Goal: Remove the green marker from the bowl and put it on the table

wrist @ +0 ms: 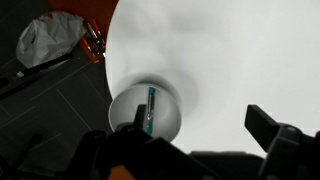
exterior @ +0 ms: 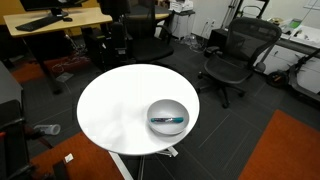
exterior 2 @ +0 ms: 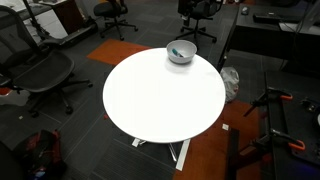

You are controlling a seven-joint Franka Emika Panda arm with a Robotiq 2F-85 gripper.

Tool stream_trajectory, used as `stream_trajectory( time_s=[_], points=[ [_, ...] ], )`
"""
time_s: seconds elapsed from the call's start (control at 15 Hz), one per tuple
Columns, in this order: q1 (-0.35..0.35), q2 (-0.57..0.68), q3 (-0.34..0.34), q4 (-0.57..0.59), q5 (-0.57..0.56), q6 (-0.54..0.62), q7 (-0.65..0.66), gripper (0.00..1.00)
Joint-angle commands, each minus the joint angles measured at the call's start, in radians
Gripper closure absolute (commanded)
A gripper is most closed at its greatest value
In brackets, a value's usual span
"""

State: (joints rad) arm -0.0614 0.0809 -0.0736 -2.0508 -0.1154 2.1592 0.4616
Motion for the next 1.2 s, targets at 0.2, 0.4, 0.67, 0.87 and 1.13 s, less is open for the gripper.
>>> stream_trajectory(
  time_s=[0.2, 0.4, 0.67, 0.87, 1.13],
  points=[
    [-0.032, 0.117, -0.065, 0.079, 0.016, 0.076, 0.022, 0.0],
    [-0.043, 0.169, -0.088, 0.087, 0.027, 0.128, 0.012, 0.0],
    [-0.061, 0.241, -0.108, 0.109, 0.072, 0.181, -0.005, 0.0],
    [-0.076, 0.294, -0.117, 0.132, 0.113, 0.208, -0.014, 0.0],
    [-0.096, 0.364, -0.124, 0.176, 0.15, 0.227, -0.026, 0.0]
  ],
)
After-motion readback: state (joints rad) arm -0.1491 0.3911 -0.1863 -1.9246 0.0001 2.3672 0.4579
